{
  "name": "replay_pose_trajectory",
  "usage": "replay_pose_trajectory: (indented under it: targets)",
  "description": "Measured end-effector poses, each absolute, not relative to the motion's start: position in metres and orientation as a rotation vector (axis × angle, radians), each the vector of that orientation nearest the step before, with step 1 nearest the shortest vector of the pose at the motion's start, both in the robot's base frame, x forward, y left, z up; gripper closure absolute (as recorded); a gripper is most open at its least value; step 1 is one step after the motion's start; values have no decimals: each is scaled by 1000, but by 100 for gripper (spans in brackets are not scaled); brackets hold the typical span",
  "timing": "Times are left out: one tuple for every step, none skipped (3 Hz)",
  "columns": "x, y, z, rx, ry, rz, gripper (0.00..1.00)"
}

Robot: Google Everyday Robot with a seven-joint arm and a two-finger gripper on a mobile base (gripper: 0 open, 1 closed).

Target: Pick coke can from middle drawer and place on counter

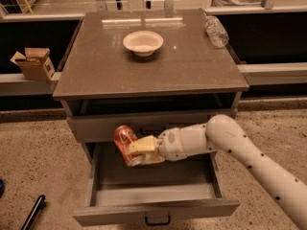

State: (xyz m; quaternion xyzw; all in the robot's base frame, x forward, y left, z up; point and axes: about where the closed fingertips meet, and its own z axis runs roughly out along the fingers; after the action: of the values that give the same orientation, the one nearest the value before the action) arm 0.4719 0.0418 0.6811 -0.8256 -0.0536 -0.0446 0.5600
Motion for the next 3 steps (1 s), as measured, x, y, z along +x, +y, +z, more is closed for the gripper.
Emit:
replay_pose_trajectory:
  targets:
    - [470,38,750,-2046,-156,-221,100]
    - [487,35,855,-2193,-185,-353,100]
    - [512,26,918,-2268,-160,-421,100]
